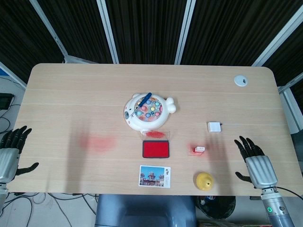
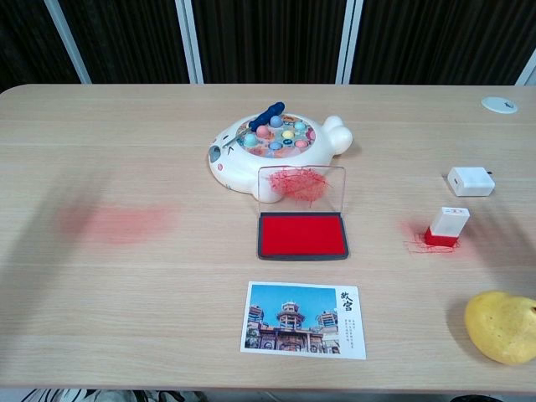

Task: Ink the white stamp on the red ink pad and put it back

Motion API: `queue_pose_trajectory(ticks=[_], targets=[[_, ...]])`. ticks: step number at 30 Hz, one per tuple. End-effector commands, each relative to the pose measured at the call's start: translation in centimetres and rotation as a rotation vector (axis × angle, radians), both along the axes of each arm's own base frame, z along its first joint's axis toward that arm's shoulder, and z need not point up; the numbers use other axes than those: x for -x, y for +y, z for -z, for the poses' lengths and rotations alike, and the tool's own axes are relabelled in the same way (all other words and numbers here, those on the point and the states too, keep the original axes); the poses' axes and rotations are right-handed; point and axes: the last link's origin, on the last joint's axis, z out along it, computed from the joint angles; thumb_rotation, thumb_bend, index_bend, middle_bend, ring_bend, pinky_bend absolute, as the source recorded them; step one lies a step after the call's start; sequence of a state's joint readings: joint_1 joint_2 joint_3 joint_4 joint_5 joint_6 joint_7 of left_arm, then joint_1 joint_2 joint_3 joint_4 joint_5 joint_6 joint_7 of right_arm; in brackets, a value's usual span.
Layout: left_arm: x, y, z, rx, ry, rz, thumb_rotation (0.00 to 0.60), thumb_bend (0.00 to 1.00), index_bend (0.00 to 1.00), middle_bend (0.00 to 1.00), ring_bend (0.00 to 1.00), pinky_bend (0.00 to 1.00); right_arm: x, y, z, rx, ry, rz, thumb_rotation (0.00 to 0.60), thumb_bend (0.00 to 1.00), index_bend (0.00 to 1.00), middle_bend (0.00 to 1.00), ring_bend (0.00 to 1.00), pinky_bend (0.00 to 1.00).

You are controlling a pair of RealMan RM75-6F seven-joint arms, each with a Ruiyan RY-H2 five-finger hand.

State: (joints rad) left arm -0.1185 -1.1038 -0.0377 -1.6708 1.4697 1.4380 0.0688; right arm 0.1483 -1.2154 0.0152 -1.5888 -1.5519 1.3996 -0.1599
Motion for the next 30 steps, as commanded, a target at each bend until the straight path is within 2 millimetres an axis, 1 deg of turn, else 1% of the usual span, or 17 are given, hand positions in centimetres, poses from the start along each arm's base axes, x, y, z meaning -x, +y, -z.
queue_pose_trajectory(ticks=[1,7,10,16,19,20,23,26,30], targets=[[0.0,0.0,0.0,0.000,0.000,0.000,0.600,0.00,0.00,0.00,0.00,0.00,0.0,0.0,0.0,0.000,0.001,0.000,0.600,0.13,0.00,0.00,0.00,0.21],[0.0,0.0,0.0,-0.001,-0.003,0.002,0.600,0.00,0.00,0.00,0.00,0.00,0.0,0.1,0.1,-0.005,-0.001,0.001,0.600,0.13,0.00,0.00,0.00,0.21],[0.0,-0.1,-0.1,-0.001,-0.005,0.003,0.600,0.00,0.00,0.00,0.00,0.00,-0.4,0.2,0.1,-0.005,-0.013,-0.009,0.600,0.13,0.00,0.00,0.00,0.21],[0.0,0.1,0.0,-0.001,-0.013,0.001,0.600,0.00,0.00,0.00,0.00,0.00,-2.2,-0.2,0.1,-0.007,-0.031,-0.052,0.600,0.09,0.00,0.00,0.00,0.21],[0.1,0.3,0.0,-0.001,-0.015,-0.003,0.600,0.00,0.00,0.00,0.00,0.00,-3.2,-1.0,0.4,-0.017,-0.029,-0.059,0.600,0.10,0.00,0.00,0.00,0.21],[0.1,0.3,0.0,0.001,-0.017,-0.003,0.600,0.00,0.00,0.00,0.00,0.00,-3.6,-1.4,0.7,-0.026,-0.028,-0.055,0.600,0.10,0.01,0.02,0.00,0.21],[0.1,0.3,-0.1,0.004,-0.023,-0.002,0.600,0.00,0.00,0.00,0.00,0.00,-4.7,-2.4,1.4,-0.049,-0.028,-0.052,0.600,0.14,0.07,0.09,0.02,0.21],[0.1,0.3,-0.2,0.006,-0.032,-0.004,0.600,0.00,0.00,0.00,0.00,0.00,-6.0,-3.6,2.4,-0.073,-0.023,-0.049,0.600,0.18,0.18,0.18,0.10,0.23],[0.1,0.4,-0.4,0.007,-0.039,-0.009,0.600,0.00,0.00,0.00,0.00,0.00,-7.4,-5.0,3.6,-0.090,-0.007,-0.058,0.600,0.21,0.30,0.27,0.17,0.25]])
